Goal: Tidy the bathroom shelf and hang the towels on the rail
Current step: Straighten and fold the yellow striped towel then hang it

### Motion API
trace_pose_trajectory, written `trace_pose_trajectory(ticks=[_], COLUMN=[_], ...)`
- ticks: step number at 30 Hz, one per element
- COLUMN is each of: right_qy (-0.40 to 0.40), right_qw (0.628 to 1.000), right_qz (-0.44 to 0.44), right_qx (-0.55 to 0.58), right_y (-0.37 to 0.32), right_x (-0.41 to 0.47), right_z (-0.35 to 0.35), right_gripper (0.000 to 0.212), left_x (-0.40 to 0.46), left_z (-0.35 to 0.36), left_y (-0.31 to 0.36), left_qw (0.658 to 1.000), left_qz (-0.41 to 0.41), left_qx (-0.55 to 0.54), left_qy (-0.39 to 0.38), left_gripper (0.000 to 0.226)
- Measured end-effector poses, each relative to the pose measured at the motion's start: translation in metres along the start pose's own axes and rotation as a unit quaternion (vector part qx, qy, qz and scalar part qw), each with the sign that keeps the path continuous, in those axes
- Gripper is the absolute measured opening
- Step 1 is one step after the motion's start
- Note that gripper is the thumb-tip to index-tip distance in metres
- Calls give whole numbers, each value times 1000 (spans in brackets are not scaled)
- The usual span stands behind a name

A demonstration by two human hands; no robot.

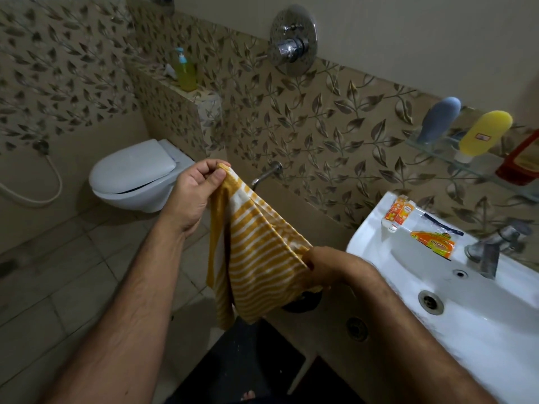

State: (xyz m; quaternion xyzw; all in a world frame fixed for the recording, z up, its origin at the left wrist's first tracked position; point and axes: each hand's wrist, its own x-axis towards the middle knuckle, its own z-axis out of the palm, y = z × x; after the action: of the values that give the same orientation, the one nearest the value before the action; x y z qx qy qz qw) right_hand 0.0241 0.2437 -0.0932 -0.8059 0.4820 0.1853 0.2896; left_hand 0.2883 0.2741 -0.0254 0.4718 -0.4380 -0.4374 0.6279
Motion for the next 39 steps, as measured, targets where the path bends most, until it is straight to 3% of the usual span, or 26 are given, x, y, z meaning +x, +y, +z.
trace_pose_trajectory(ticks=[4, 6, 8, 12, 15, 19, 23, 26, 30, 33, 37, 39], right_qy=[-87, -86, -37, 99, 226, 320, 418, 353, 262, 232, 196, 185], right_qw=[978, 954, 936, 924, 888, 853, 866, 892, 904, 882, 815, 803], right_qz=[41, 77, 110, 120, 161, 179, 179, 203, 236, 236, 224, 212], right_qx=[185, 277, 334, 350, 367, 371, 207, 199, 241, 335, 497, 525], right_y=[11, 17, 21, 30, 36, 35, 28, 32, 36, 38, 36, 35], right_x=[-1, -1, -2, 9, 22, 26, 29, 33, 38, 43, 52, 55], right_z=[9, 9, 10, 18, 25, 33, 38, 38, 34, 31, 27, 26], right_gripper=[74, 87, 75, 17, 21, 21, 26, 42, 27, 21, 24, 23], left_x=[3, 4, 5, 5, 3, 2, 1, 2, 0, -2, -4, -6], left_z=[0, -3, -7, -10, -9, -4, 1, 4, 3, 3, -4, -6], left_y=[2, 2, 1, 3, 4, 5, 4, 7, 11, 11, 12, 10], left_qw=[1000, 1000, 1000, 999, 1000, 1000, 999, 999, 999, 999, 999, 999], left_qz=[10, 11, 12, 6, 13, 18, 21, 24, 27, 29, 27, 32], left_qx=[8, 7, 4, 9, 6, 9, 4, -14, -27, -33, -35, -15], left_qy=[15, 18, 24, 30, 27, 8, 30, 32, 11, -2, -7, -10], left_gripper=[15, 14, 13, 14, 13, 12, 14, 14, 9, 14, 19, 12])
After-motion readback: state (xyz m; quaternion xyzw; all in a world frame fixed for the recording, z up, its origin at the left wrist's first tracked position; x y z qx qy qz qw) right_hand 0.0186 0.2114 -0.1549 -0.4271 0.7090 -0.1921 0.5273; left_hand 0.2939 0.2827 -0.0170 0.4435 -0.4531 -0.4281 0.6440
